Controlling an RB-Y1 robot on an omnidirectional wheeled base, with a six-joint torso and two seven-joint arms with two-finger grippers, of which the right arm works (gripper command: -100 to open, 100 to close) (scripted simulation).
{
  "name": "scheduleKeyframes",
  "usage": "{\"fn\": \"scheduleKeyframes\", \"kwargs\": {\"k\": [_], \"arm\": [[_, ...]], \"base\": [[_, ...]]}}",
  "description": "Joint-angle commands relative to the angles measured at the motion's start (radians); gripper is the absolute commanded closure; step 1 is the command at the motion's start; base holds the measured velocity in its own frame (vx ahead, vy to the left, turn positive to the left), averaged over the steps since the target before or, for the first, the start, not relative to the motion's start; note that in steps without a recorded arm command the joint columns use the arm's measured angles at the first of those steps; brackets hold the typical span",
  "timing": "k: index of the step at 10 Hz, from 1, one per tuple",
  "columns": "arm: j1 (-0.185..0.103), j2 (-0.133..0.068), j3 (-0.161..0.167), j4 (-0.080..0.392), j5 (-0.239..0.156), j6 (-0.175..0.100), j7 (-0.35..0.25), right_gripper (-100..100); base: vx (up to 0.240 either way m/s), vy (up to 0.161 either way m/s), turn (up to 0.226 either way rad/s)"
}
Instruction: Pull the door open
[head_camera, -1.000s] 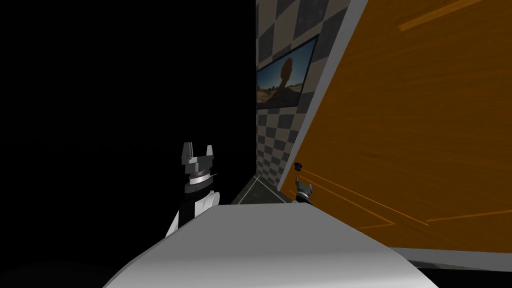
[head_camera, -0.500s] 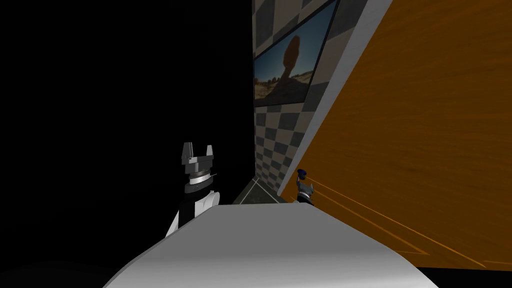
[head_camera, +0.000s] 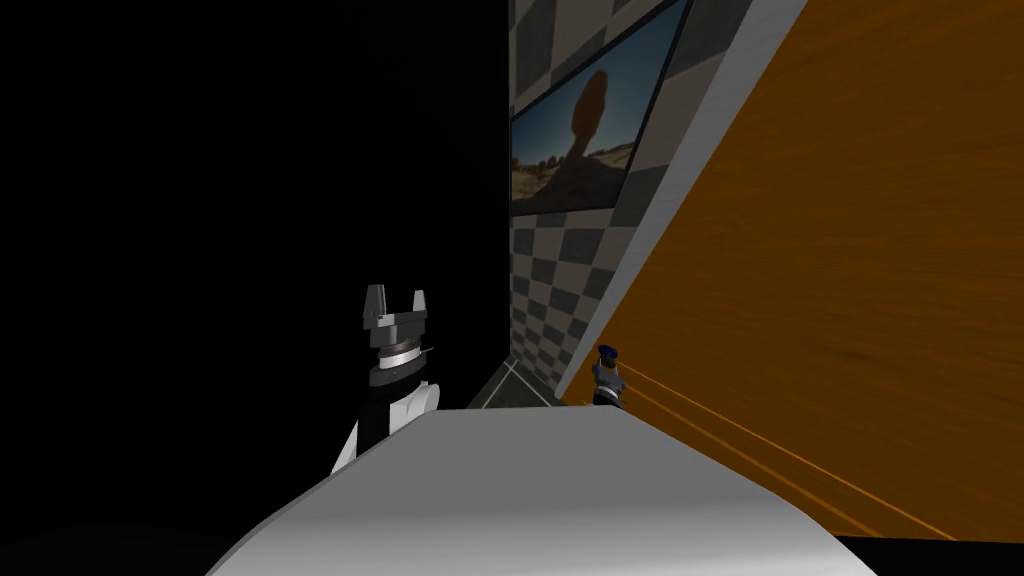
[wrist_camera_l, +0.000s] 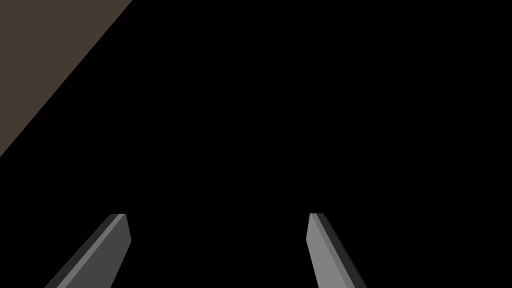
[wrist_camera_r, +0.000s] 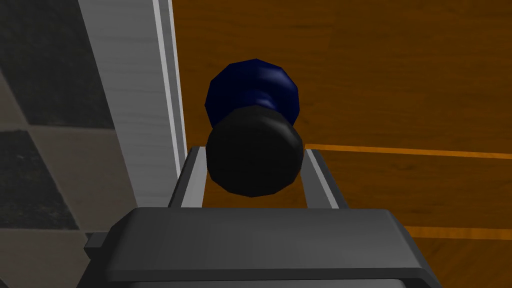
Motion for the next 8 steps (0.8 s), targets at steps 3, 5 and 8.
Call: {"fn": "scheduleKeyframes", "kwargs": {"k": [3,5,8], "arm": [[0.0,-0.006,-0.005,0.002,-0.002,0.001,0.001,100],[0.001,-0.003,0.002,0.0,0.001,0.001,-0.003,100],[-0.005,0.003,0.002,-0.001,0.0,0.001,0.005,-100]], "base": [[-0.003,0.001,-0.004],[-0.061,0.029,-0.002],[-0.193,0.041,-0.019]]}}
